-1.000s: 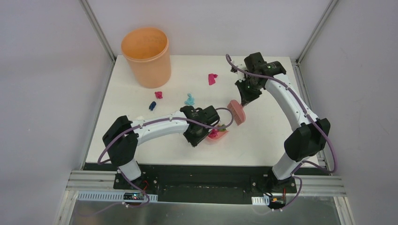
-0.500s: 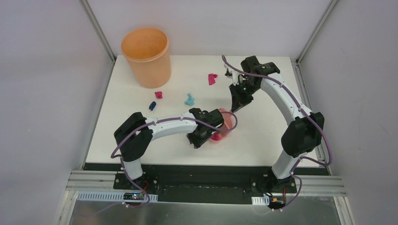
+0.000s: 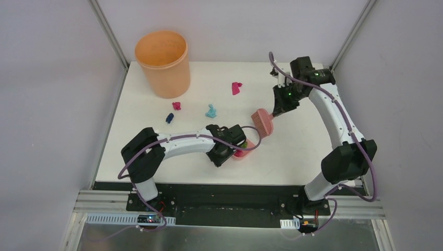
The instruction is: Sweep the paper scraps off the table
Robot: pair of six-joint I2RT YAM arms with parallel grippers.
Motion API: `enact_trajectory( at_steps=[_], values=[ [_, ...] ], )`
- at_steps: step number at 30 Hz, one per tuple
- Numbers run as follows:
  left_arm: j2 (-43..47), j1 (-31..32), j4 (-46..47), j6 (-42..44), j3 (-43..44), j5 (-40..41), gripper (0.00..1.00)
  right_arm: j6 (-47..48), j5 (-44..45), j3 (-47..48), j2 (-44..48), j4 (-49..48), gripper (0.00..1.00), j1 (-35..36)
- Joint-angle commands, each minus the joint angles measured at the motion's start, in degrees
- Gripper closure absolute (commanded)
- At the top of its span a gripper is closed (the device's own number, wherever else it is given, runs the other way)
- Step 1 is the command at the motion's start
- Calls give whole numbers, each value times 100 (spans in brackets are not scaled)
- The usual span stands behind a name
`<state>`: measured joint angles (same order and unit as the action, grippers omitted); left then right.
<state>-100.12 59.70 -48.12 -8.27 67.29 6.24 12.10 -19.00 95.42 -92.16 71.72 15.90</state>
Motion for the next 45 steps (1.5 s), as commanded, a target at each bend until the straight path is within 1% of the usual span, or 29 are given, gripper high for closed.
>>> enact_trajectory(
  at_steps=[1, 3, 5, 6, 8, 10, 13, 16, 19, 23, 25, 29, 31, 33, 34, 35, 37, 41, 45],
  values=[
    [429, 54, 307, -81, -17, 269, 100, -72, -447, 85, 231, -265, 100, -703],
    [535, 50, 236, -98, 51, 396, 100, -220, -833, -78, 334, -359, 100, -1206],
    [702, 19, 159, -80, 110, 579, 100, -327, -1499, -410, 521, -504, 100, -1878],
    [785, -30, 122, -34, 139, 636, 100, -342, -1742, -614, 619, -581, 100, -2100],
    [931, -255, 38, 77, 241, 641, 100, -366, -2060, -1026, 831, -647, 100, -2296],
    [1045, -553, -34, 183, 386, 542, 100, -357, -2164, -1497, 1230, -849, 100, -2319],
    [1137, -993, -131, 352, 685, 441, 100, -585, -2110, -2194, 1839, -1314, 100, -2320],
    [1130, -1332, -256, 474, 1066, 462, 100, -569, -2167, -2553, 2166, -1377, 100, -2320],
    [1068, -1567, -294, 532, 1429, 469, 100, -618, -2521, -2936, 2324, -1549, 100, -2320],
    [886, -1758, -444, 520, 1987, 560, 100, -559, -3237, -3421, 2530, -1728, 100, -2320],
    [827, -1893, -507, 491, 2266, 595, 100, -399, -3625, -3448, 2485, -1608, 100, -2276],
    [724, -2231, -659, 432, 2810, 694, 100, -317, -4014, -3473, 2344, -1611, 100, -2267],
    [675, -2410, -718, 424, 3100, 731, 100, -409, -4310, -3639, 2293, -1892, 100, -2275],
    [605, -2603, -801, 427, 3386, 698, 100, -618, -4620, -4031, 2374, -2385, 100, -2280],
    [562, -2697, -851, 450, 3536, 693, 100, -658, -4537, -4166, 2425, -2521, 100, -2276],
    [512, -2793, -887, 476, 3652, 708, 100, -596, -4295, -4233, 2471, -2534, 100, -2276],
    [414, -2974, -974, 504, 3884, 714, 100, -433, -4130, -4299, 2502, -2520, 100, -2276],
    [280, -3389, -1019, 422, 4158, 745, 100, -463, -4291, -4303, 2449, -2536, 100, -2275],
    [206, -3754, -1001, 341, 4302, 755, 100, -387, -4188, -4277, 2360, -2480, 100, -2267]
  ],
)
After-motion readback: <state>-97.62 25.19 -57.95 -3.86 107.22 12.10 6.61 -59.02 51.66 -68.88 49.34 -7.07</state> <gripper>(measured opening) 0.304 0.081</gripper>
